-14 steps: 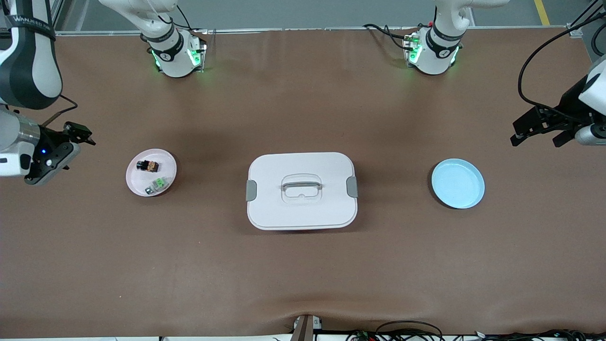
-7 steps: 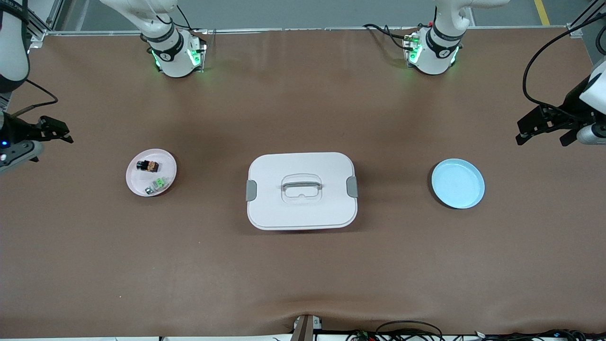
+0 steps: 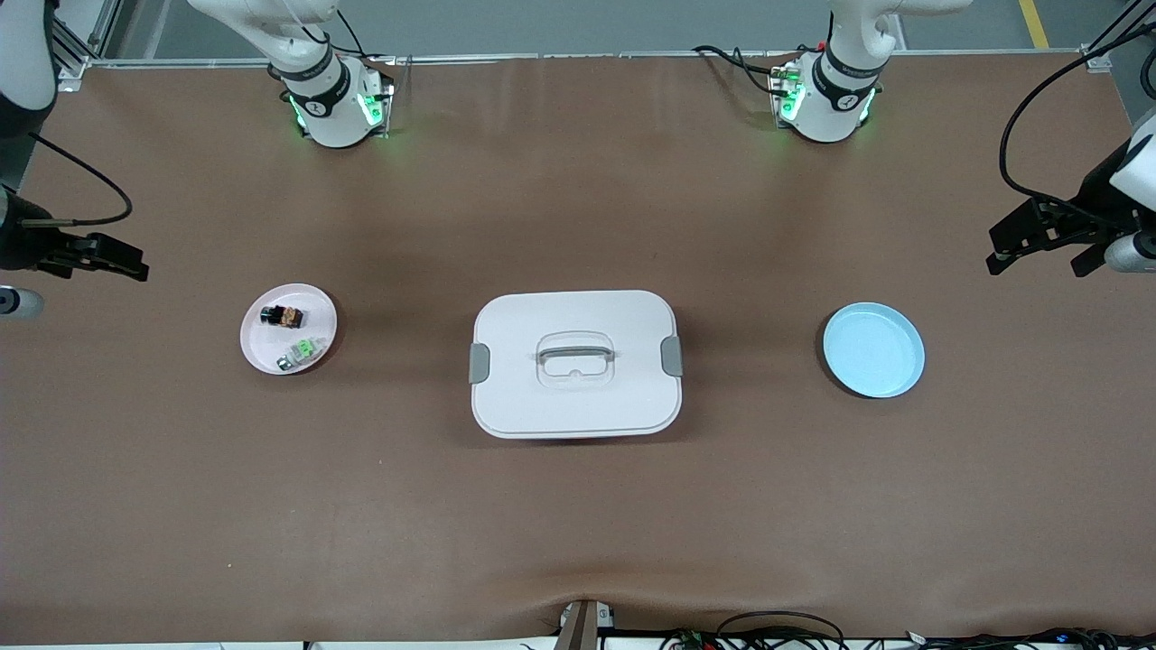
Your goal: Transfer orange switch to right arm and place
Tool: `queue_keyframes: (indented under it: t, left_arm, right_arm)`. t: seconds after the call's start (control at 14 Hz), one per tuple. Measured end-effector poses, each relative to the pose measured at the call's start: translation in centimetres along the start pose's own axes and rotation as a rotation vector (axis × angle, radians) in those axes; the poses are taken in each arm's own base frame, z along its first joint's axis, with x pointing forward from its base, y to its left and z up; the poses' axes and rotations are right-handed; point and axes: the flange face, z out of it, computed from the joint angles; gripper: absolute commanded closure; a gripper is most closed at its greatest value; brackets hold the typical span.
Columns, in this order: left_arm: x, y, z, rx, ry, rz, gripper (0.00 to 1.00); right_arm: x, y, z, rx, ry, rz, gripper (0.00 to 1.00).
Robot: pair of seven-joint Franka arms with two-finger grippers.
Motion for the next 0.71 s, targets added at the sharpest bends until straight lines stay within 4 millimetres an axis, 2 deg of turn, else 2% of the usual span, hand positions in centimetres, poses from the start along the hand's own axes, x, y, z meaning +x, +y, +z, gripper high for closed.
queue_keyframes:
  t: [0.14, 0.57, 0.71]
  left_arm:
    - [-0.3, 0.0, 0.3, 0.001, -0.028, 0.000, 0.00]
    - [-0.5, 0.0, 1.0, 0.002, -0.068, -0.001, 0.00]
    - [-0.5, 0.0, 1.0, 0.002, -0.068, -0.001, 0.00]
  right_arm:
    - [0.0, 0.0, -1.2, 0.001, 0.022, 0.018, 0.00]
    - [-0.8, 0.3, -7.6, 0.009, 0.116, 0.029, 0.00]
    - [-1.0, 0.2, -8.5, 0.020, 0.129, 0.021, 0.00]
